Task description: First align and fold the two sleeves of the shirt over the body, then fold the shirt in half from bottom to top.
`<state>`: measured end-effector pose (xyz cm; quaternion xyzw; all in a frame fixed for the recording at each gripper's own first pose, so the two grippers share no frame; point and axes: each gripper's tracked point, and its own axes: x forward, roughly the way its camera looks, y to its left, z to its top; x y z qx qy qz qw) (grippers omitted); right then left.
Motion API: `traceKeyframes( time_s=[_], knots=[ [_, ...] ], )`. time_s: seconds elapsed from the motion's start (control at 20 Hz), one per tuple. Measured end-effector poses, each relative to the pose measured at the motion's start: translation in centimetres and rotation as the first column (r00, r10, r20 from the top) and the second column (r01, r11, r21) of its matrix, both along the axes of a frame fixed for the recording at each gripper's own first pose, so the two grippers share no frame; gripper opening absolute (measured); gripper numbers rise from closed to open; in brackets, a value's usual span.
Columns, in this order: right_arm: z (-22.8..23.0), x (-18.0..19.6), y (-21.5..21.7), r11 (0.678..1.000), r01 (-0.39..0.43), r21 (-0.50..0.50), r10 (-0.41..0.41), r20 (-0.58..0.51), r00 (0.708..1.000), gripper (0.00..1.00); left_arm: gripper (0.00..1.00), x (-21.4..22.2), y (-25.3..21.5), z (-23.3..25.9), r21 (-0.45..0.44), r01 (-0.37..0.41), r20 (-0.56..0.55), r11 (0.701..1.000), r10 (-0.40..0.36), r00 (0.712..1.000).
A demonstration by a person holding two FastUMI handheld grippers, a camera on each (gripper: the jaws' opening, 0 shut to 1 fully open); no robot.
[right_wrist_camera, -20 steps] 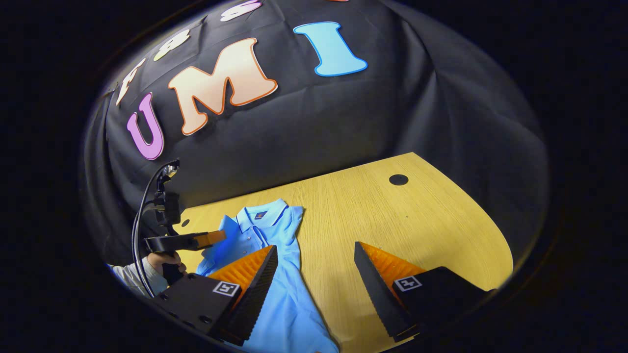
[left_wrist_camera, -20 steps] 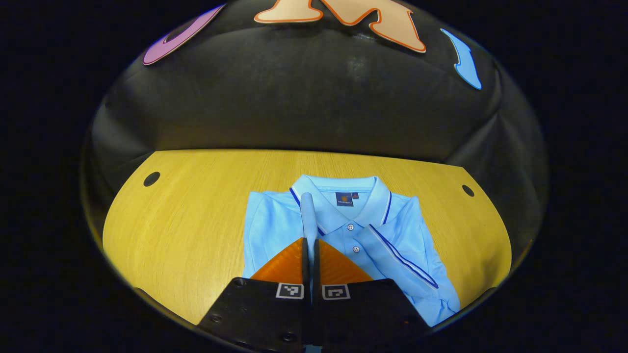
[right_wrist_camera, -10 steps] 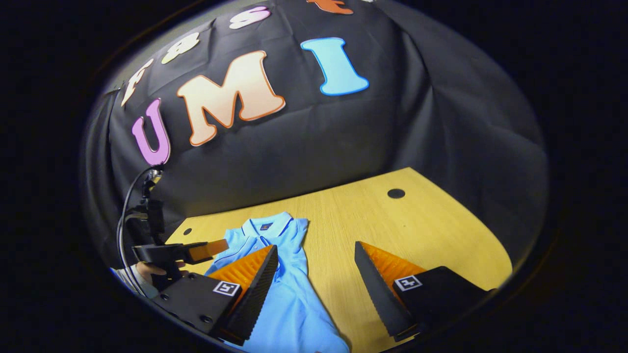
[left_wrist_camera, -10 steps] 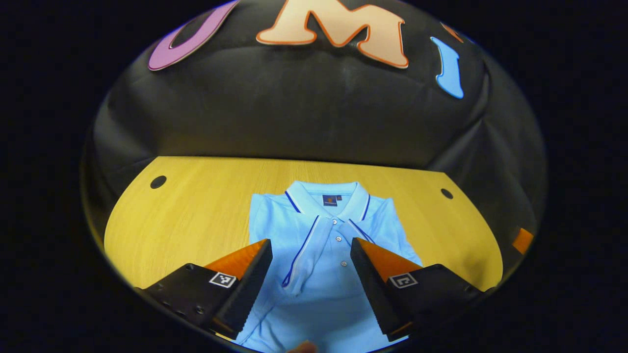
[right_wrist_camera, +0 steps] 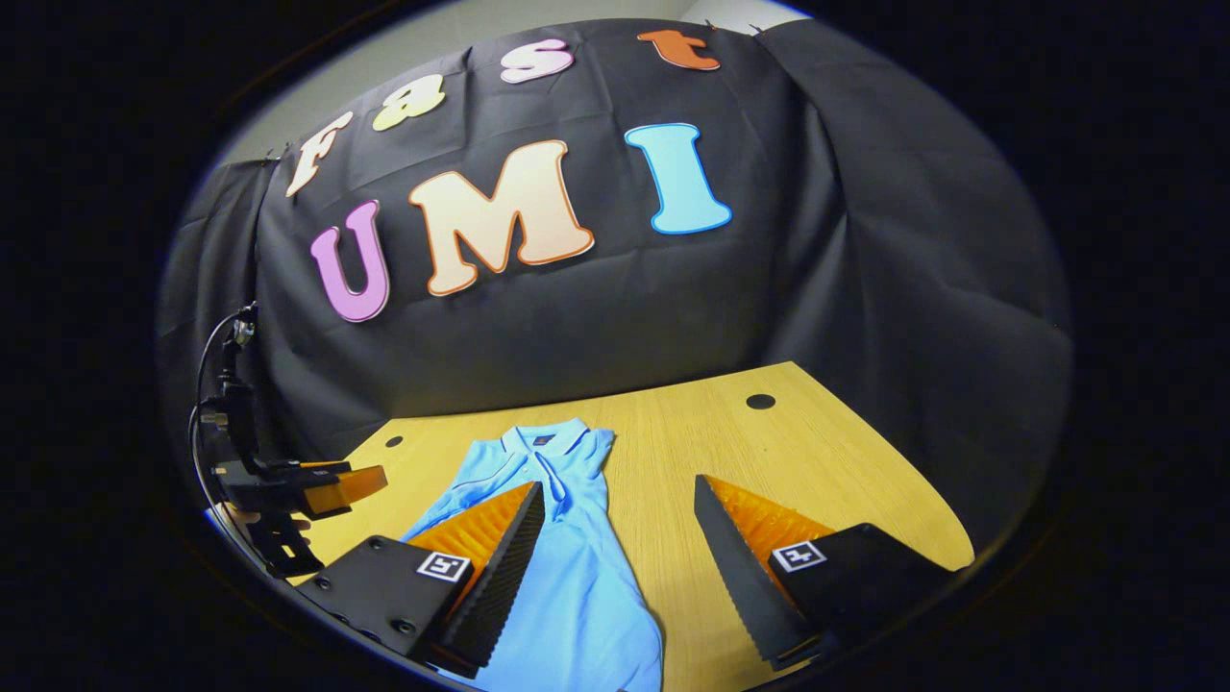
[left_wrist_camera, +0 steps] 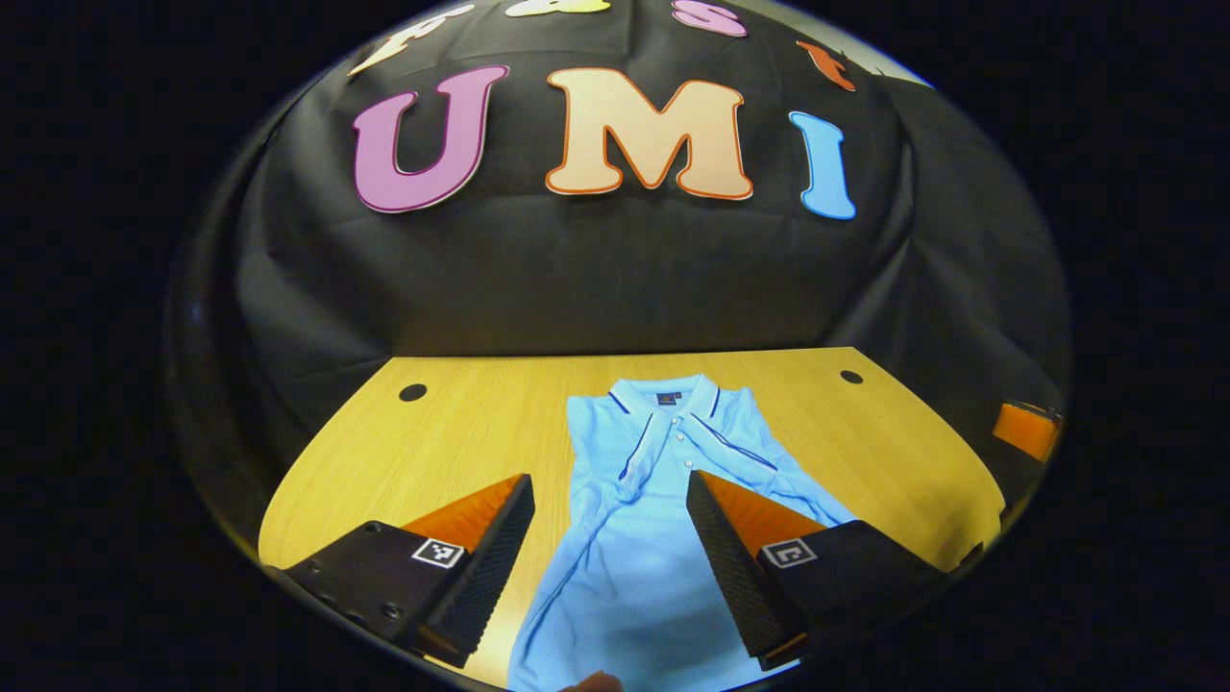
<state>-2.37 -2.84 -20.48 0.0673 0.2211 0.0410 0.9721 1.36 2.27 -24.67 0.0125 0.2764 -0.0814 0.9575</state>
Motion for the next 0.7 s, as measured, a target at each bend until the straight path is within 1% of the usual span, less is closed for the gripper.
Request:
traceKeyframes(
  time_s=[0.15,0.3,0.5,0.55,0.65,0.7],
  knots=[
    [-0.7,-2.8,0.5,0.999,-0.029,-0.021,0.028,-0.014,0.999,0.98,0.96,-3.4,1.4,0.5,-0.002,-0.007,0.003,1.0,0.007,1.0],
    [-1.2,-5.0,1.3,0.999,-0.044,-0.017,0.043,-0.033,0.999,0.98,0.96,-7.0,2.7,-0.1,0.017,0.0,-0.016,1.0,0.0,1.0],
    [-3.2,-8.2,2.2,0.997,-0.073,-0.036,0.07,-0.08,0.994,0.98,0.96,-11.7,4.1,-2.0,0.044,0.014,-0.089,0.999,-0.01,0.996],
    [-3.9,-9.0,2.4,0.996,-0.081,-0.044,0.076,-0.097,0.992,0.94,0.96,-12.9,4.1,-2.6,0.043,0.027,-0.106,0.999,-0.022,0.994],
    [-5.3,-10.7,2.6,0.993,-0.098,-0.062,0.089,-0.136,0.987,0.93,0.96,-15.5,4.8,-4.2,0.063,0.049,-0.15,0.997,-0.039,0.988],
    [-5.9,-11.6,2.6,0.992,-0.104,-0.066,0.093,-0.154,0.984,0.98,0.96,-16.7,5.4,-5.1,0.078,0.054,-0.177,0.995,-0.04,0.983]
  ],
)
